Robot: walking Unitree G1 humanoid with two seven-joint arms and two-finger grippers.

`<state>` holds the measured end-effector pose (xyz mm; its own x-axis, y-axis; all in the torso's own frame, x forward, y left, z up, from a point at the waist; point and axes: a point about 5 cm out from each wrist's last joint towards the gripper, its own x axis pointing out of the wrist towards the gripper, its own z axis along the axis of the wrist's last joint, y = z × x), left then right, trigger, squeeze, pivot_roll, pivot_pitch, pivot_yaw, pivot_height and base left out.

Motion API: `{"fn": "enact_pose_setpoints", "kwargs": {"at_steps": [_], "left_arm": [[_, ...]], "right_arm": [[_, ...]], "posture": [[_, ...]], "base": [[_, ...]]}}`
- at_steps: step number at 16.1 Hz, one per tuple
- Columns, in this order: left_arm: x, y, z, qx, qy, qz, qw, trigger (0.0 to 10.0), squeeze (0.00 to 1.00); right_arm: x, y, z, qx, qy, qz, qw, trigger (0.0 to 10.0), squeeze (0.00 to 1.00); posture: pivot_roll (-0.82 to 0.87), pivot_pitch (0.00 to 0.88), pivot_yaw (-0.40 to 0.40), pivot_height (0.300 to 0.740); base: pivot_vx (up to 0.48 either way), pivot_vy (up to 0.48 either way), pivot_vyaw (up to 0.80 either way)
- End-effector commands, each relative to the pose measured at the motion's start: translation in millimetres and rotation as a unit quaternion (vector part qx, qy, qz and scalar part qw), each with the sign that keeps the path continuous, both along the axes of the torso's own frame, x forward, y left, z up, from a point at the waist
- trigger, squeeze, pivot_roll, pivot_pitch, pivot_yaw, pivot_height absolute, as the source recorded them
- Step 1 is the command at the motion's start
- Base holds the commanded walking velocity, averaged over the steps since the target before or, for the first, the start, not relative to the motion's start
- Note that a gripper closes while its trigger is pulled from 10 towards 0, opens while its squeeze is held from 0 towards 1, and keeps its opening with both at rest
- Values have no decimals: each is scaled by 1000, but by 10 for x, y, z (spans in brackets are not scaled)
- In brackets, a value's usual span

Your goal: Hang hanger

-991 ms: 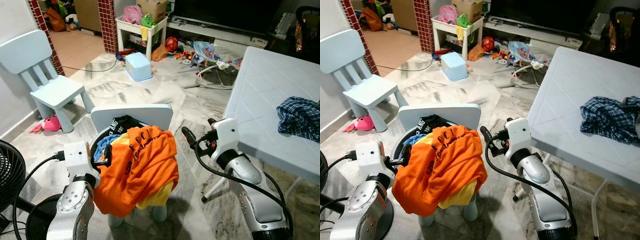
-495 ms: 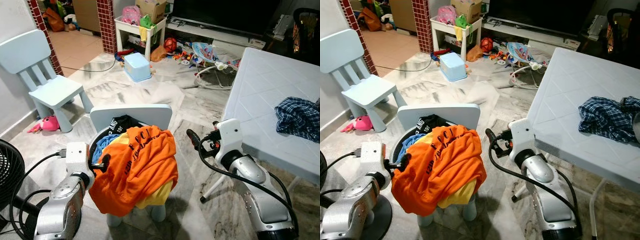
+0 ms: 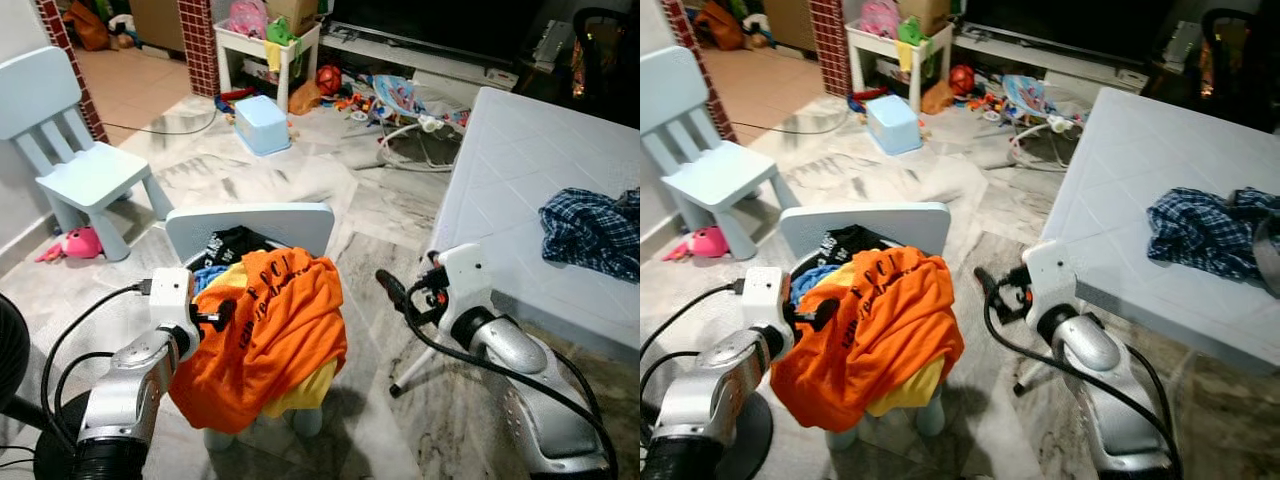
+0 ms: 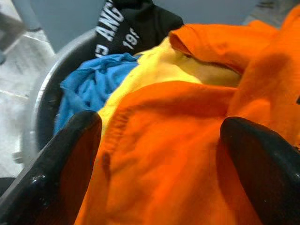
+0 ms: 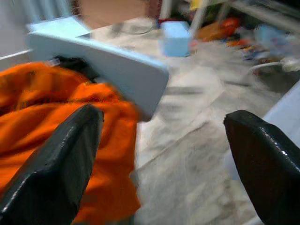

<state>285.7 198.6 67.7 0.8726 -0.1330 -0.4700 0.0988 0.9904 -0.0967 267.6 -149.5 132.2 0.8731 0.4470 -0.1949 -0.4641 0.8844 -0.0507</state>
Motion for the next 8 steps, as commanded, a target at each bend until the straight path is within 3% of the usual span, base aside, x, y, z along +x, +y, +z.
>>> {"fn": "enact_pose_setpoints", "kwargs": {"at_steps": [1,3,8], "left_arm": [[3,-16,-35,-2,7,-9,1000,10000,0],[18,-28,-73,-5,13,-12,1000,10000,0],[40,65,-114,9,22,-11,1000,10000,0]], "right_arm": [[-93,86,41,12,11,60,998,10000,0],[-230,123,5,7,39,118,992,10000,0],[-280,129,-4,-3,48,134,990,10000,0]], "posture": [[-156,111,-127,740],[-162,111,-127,740],[-165,106,-131,740]], "base": [[0,0,0],[0,0,0],[0,0,0]]}}
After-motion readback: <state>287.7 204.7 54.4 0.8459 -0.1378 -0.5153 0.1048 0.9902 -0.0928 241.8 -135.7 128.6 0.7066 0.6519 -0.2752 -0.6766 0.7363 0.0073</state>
